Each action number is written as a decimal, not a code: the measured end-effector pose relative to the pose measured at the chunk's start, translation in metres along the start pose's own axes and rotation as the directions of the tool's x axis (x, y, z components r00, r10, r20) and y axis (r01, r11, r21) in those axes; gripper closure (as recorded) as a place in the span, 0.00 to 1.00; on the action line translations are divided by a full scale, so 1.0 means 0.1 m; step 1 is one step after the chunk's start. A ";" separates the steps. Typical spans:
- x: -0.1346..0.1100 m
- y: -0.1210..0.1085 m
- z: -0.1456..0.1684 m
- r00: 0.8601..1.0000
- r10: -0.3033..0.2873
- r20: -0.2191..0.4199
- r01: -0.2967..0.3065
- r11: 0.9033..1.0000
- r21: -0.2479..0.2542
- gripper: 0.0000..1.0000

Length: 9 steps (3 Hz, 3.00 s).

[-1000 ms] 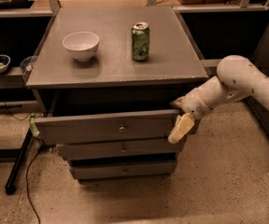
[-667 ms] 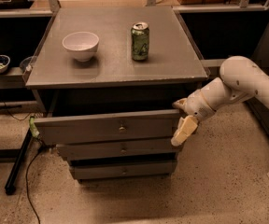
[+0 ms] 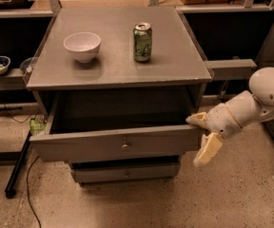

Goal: Open top drawer

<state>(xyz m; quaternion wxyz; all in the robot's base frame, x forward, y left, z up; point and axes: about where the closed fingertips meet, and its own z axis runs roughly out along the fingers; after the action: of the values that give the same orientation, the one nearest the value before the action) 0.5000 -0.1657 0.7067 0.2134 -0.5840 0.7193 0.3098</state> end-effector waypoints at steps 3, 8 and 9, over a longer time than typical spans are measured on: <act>-0.27 -0.24 -0.05 0.999 -0.041 0.007 0.041 0.994 0.099 0.00; -0.10 -0.06 0.46 0.983 -0.066 -0.170 0.083 0.992 0.093 0.00; -0.08 -0.04 0.47 0.985 -0.068 -0.159 0.081 0.994 0.077 0.00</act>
Offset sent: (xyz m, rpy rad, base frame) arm 0.0461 0.0008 0.0407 -0.0101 -0.1862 -0.1053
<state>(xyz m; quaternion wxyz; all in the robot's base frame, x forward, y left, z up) 0.5033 -0.1275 0.6778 0.1919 -0.6236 0.7238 0.2244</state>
